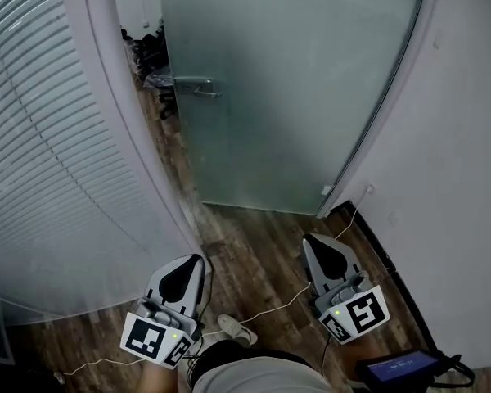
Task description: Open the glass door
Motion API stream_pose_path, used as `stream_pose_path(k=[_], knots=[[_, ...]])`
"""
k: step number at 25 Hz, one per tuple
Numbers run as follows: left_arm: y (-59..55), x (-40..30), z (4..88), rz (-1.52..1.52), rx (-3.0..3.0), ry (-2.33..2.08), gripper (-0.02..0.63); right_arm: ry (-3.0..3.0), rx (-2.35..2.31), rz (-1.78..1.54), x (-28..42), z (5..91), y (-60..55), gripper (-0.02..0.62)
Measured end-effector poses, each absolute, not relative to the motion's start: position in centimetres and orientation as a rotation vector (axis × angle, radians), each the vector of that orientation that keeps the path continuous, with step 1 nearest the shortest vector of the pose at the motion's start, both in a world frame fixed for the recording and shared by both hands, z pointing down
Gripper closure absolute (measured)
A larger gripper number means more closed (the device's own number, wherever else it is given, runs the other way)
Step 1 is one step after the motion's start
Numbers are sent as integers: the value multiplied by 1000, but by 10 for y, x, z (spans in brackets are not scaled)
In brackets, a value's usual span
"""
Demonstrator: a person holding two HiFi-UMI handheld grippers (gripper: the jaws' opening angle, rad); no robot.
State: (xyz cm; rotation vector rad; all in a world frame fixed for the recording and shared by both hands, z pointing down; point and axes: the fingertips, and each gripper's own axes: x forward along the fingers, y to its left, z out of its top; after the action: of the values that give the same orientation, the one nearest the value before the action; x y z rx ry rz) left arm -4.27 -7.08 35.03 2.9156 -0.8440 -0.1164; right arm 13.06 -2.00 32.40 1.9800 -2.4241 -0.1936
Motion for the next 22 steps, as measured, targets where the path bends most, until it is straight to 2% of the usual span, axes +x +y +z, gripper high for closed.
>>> stream_pose_path(k=[8,15,22], knots=[[28,-50,346,-105,2959,-773,607,-2381,2052,-193,120,328,86,594],[66,-58,327,-84,2984,-691,607,-2289,2187,-246,116,305,147,594],[104,-83,327,-176,3001,-578,607,-2199,2239,-342,73,300,201,595]])
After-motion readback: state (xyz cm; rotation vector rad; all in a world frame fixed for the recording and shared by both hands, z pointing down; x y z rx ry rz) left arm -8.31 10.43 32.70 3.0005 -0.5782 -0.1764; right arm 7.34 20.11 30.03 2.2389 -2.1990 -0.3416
